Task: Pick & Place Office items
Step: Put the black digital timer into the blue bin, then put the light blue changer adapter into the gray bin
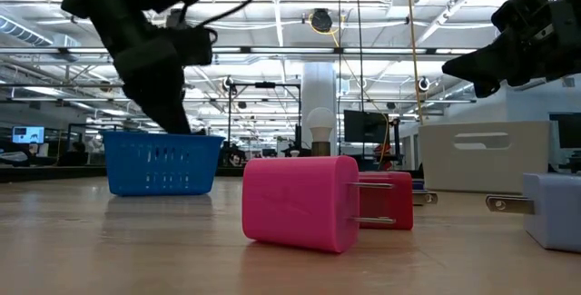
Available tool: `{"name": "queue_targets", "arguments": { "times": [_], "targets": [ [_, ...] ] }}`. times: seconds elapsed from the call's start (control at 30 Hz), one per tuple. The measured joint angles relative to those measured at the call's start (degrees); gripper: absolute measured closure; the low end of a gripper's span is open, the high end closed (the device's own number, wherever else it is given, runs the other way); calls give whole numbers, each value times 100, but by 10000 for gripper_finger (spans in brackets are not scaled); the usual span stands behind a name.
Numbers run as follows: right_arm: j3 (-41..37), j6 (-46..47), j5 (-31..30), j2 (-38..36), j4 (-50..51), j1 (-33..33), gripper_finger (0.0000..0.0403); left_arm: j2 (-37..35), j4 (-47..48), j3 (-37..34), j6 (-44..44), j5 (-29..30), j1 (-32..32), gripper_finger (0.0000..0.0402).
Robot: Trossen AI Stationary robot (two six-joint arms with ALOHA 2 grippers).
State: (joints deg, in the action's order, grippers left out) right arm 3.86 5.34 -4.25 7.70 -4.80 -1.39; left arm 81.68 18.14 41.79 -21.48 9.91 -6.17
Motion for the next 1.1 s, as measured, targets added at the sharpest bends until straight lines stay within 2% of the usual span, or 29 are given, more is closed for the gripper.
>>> {"name": "queue_targets", "arguments": {
  "times": [0.27, 0.57, 0.63, 0.77, 0.87, 0.97, 1.1],
  "targets": [
    [0, 0, -4, 0, 11, 0, 374, 461, 270, 12, -78, -97, 35, 259],
    [0, -2, -9, 0, 35, 0, 375, 504, 254, 12, -138, -197, 104, 257],
    [0, -15, -9, 0, 33, 0, 374, 504, 254, 12, -140, -210, 101, 227],
    [0, -44, -11, 0, 33, 0, 375, 457, 262, 12, 33, -217, 102, 138],
    [0, -78, -11, 0, 31, 0, 375, 280, 265, 12, 214, -212, 100, 93],
    [0, -107, -11, 0, 31, 0, 374, -65, 239, 12, 316, -190, 91, 72],
    [-1, -143, -1, 0, 33, 0, 374, -770, 207, 12, 561, 94, -52, 71]
  ]
}}
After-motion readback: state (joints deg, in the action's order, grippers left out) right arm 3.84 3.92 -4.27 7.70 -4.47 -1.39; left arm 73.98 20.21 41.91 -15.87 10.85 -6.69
